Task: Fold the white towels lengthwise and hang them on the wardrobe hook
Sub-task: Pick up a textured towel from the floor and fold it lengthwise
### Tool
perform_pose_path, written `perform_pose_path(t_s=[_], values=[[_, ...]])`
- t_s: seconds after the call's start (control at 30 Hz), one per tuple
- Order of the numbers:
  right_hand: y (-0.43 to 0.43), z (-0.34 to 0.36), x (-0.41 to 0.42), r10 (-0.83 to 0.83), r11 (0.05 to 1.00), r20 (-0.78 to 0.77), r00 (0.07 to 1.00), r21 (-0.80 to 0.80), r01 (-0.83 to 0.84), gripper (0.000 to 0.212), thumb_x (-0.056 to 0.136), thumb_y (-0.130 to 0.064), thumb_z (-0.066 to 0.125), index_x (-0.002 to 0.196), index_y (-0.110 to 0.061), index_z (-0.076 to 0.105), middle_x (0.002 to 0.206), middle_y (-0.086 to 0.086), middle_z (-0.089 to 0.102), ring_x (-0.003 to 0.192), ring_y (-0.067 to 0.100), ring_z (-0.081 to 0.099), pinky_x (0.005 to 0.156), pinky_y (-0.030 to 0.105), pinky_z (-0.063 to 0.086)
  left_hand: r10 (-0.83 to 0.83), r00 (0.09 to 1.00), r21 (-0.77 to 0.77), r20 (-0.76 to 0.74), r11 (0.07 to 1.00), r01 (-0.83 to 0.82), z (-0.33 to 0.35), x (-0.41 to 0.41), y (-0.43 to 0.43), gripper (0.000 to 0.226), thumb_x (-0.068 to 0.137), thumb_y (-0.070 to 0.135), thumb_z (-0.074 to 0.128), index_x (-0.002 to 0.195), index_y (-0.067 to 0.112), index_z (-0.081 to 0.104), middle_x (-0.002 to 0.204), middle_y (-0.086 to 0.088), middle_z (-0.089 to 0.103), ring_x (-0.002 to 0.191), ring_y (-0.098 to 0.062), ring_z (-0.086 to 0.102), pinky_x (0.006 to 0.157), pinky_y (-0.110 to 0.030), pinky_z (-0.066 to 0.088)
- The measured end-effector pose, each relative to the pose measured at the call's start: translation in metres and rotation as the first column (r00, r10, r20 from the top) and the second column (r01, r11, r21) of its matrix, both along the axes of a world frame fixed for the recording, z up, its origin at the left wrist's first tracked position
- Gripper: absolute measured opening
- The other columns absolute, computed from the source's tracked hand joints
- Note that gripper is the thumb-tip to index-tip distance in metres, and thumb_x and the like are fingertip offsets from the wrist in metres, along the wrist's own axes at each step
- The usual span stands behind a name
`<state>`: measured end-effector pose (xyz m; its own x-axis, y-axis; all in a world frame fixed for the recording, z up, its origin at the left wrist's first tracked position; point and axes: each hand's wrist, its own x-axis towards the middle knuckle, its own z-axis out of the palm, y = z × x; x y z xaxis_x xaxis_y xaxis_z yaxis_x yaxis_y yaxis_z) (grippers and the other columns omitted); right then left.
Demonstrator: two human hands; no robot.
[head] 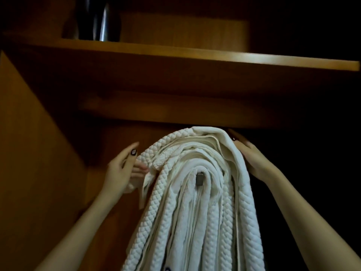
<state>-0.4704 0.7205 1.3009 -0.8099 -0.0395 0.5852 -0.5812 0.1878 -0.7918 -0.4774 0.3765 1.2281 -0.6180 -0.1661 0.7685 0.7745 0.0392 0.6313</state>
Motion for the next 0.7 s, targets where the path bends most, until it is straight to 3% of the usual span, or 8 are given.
perform_pose_path(t_s=[0.07, 0.2, 0.27, 0.37, 0.43, 0.5, 0.57, 0.7], values=[[0.004, -0.017, 0.008, -0.033, 0.999, 0.004, 0.999, 0.013, 0.033, 0.042, 0.08, -0.052, 0.062, 0.12, -0.055, 0.051, 0.126, -0.013, 0.06, 0.111, 0.005, 0.062, 0.086, 0.024, 0.052, -0.068, 0.998, -0.049, 0.017, 0.996, 0.068, 0.007, 0.006, 0.009, 0.034, 0.097, 0.026, 0.046, 0.129, 0.039, 0.046, 0.071, -0.012, 0.071, 0.064, -0.016, 0.07, 0.059, -0.022, 0.057], [0.018, -0.038, 0.024, -0.097, 0.995, -0.008, 0.995, 0.028, 0.097, 0.032, 0.096, -0.03, 0.056, 0.118, -0.054, 0.054, 0.138, -0.003, 0.054, 0.115, 0.011, 0.06, 0.09, 0.031, 0.052, 0.259, 0.933, -0.18, -0.249, 0.934, -0.307, 0.02, 0.011, 0.025, 0.028, 0.093, 0.01, 0.057, 0.118, 0.019, 0.065, 0.096, 0.001, 0.063, 0.079, 0.007, 0.057, 0.069, -0.008, 0.045], [0.023, -0.036, 0.032, -0.172, 0.982, -0.061, 0.983, 0.066, 0.175, 0.039, 0.097, -0.024, 0.056, 0.123, -0.053, 0.053, 0.136, -0.004, 0.056, 0.118, 0.013, 0.057, 0.098, 0.037, 0.049, 0.184, 0.947, -0.195, -0.265, 0.951, -0.24, 0.034, 0.014, 0.035, 0.029, 0.091, 0.012, 0.061, 0.117, 0.023, 0.066, 0.106, 0.008, 0.051, 0.094, 0.007, 0.051, 0.08, -0.009, 0.043], [0.02, -0.026, 0.044, -0.269, 0.943, -0.193, 0.944, 0.148, 0.299, 0.045, 0.098, -0.024, 0.054, 0.135, -0.047, 0.045, 0.106, -0.01, 0.068, 0.109, 0.005, 0.061, 0.089, 0.021, 0.048, 0.078, 0.943, -0.336, -0.323, 0.922, -0.191, 0.064, 0.014, 0.045, 0.037, 0.091, 0.015, 0.062, 0.124, 0.033, 0.06, 0.121, 0.014, 0.048, 0.115, 0.002, 0.046, 0.093, -0.006, 0.035], [0.006, -0.022, 0.054, -0.253, 0.926, -0.285, 0.925, 0.205, 0.316, 0.046, 0.097, -0.03, 0.054, 0.138, -0.049, 0.043, 0.108, -0.015, 0.064, 0.107, -0.001, 0.06, 0.085, 0.017, 0.049, 0.036, 0.935, -0.47, -0.354, 0.857, -0.211, 0.081, 0.011, 0.047, 0.049, 0.089, 0.014, 0.064, 0.131, 0.036, 0.051, 0.126, 0.014, 0.05, 0.116, 0.008, 0.044, 0.092, -0.002, 0.029], [-0.012, -0.023, 0.062, -0.198, 0.895, -0.365, 0.91, 0.31, 0.319, 0.049, 0.095, -0.041, 0.055, 0.137, -0.058, 0.037, 0.122, -0.02, 0.058, 0.115, -0.008, 0.053, 0.093, 0.018, 0.046, -0.037, 0.946, -0.556, -0.323, 0.816, -0.158, 0.089, 0.007, 0.049, 0.055, 0.087, 0.013, 0.066, 0.131, 0.041, 0.047, 0.128, 0.021, 0.048, 0.113, 0.022, 0.04, 0.09, 0.004, 0.027], [-0.023, -0.026, 0.066, -0.158, 0.834, -0.438, 0.885, 0.421, 0.357, 0.056, 0.093, -0.047, 0.055, 0.139, -0.062, 0.027, 0.14, -0.024, 0.045, 0.127, -0.009, 0.041, 0.102, 0.021, 0.039, -0.113, 0.953, -0.585, -0.281, 0.808, -0.076, 0.089, 0.001, 0.051, 0.057, 0.087, 0.012, 0.067, 0.129, 0.045, 0.048, 0.128, 0.029, 0.047, 0.116, 0.024, 0.039, 0.093, 0.002, 0.031], [-0.019, -0.029, 0.071, -0.159, 0.77, -0.562, 0.811, 0.444, 0.459, 0.069, 0.093, -0.029, 0.059, 0.143, -0.059, 0.022, 0.144, -0.016, 0.043, 0.129, -0.001, 0.042, 0.104, 0.031, 0.043, -0.104, 0.909, -0.615, -0.403, 0.766, -0.185, 0.089, -0.004, 0.05, 0.057, 0.087, 0.013, 0.068, 0.13, 0.044, 0.048, 0.126, 0.024, 0.054, 0.118, -0.001, 0.054, 0.099, -0.023, 0.046]])
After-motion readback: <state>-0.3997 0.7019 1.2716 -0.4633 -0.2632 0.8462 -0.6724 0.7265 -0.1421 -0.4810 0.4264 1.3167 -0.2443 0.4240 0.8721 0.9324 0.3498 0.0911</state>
